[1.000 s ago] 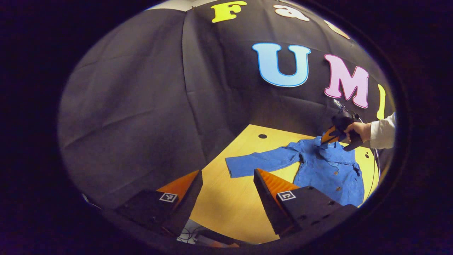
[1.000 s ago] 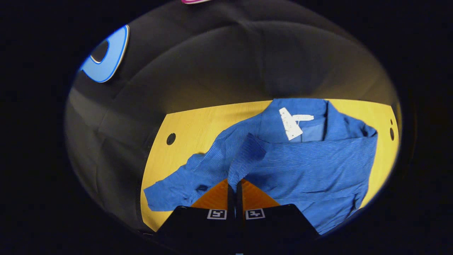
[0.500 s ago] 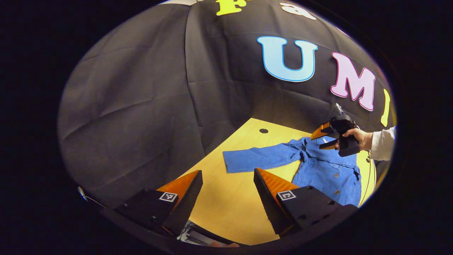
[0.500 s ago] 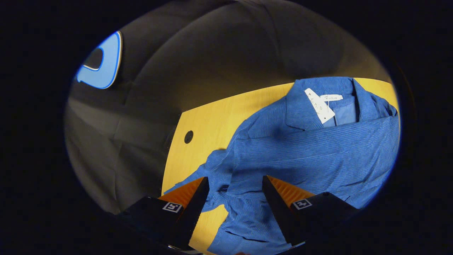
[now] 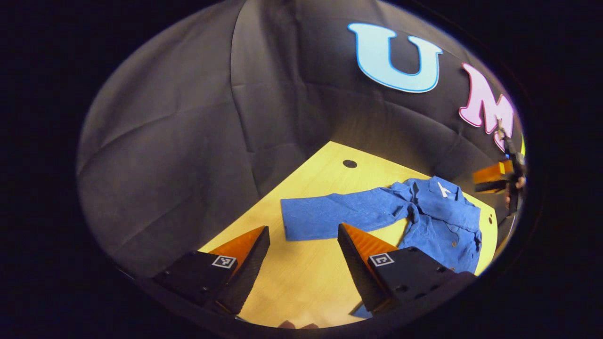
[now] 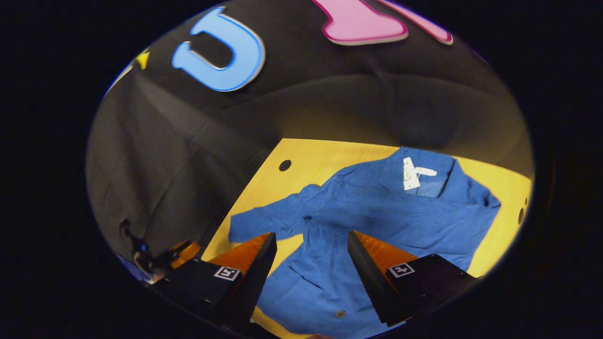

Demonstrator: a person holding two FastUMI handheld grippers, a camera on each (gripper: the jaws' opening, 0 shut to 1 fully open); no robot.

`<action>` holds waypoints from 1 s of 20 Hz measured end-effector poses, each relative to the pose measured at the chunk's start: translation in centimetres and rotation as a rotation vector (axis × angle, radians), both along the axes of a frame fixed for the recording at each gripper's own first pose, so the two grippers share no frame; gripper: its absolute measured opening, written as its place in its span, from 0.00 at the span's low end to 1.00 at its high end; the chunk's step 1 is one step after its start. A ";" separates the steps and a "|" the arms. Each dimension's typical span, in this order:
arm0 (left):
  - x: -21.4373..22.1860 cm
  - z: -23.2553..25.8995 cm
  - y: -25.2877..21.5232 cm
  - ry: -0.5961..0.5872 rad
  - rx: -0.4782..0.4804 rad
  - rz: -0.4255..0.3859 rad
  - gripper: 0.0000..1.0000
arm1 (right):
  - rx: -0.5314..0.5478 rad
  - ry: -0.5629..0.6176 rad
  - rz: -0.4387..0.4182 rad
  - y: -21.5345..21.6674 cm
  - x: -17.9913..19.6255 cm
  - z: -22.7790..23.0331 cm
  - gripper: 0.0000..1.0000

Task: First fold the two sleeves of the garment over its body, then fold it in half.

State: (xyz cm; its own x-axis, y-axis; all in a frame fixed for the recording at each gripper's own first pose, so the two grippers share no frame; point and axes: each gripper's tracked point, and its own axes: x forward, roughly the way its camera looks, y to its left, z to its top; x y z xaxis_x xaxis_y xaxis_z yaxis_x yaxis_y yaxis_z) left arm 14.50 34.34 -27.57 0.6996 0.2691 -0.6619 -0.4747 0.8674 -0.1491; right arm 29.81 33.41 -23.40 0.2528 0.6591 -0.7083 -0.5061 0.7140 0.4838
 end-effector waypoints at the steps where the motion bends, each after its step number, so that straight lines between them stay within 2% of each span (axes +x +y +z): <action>1: 1.3 -1.2 0.1 0.014 -0.018 -0.002 0.85 | -0.003 -0.027 0.017 -1.8 -1.3 1.6 0.97; 5: 4.7 -5.6 1.5 0.132 -0.065 0.003 0.85 | -0.024 -0.062 0.021 -10.4 -6.3 5.8 0.98; 8: 6.4 -7.7 3.3 0.194 -0.048 0.019 0.85 | -0.131 -0.052 -0.044 -18.4 -8.9 5.0 0.98; 10: 7.2 -8.4 3.6 0.220 -0.056 0.016 0.86 | -0.163 -0.023 -0.103 -21.8 -10.5 5.1 0.98; 13: 6.7 -11.2 3.0 0.311 -0.135 0.019 0.85 | -0.157 0.007 -0.192 -24.5 -11.7 6.1 0.98; 14: 6.0 -11.6 2.8 0.361 -0.152 0.057 0.85 | -0.154 0.009 -0.218 -25.1 -12.0 6.4 0.98; 15: 7.2 -11.6 3.8 0.316 -0.107 0.052 0.87 | -0.151 0.011 -0.243 -25.7 -12.2 6.7 0.98; 16: 6.9 -11.7 3.2 0.352 -0.119 0.049 0.85 | -0.144 0.015 -0.258 -25.9 -12.5 6.9 0.97; 20: 7.4 -11.5 3.1 0.363 -0.102 -0.029 0.80 | -0.120 0.022 -0.267 -24.9 -13.2 7.8 0.98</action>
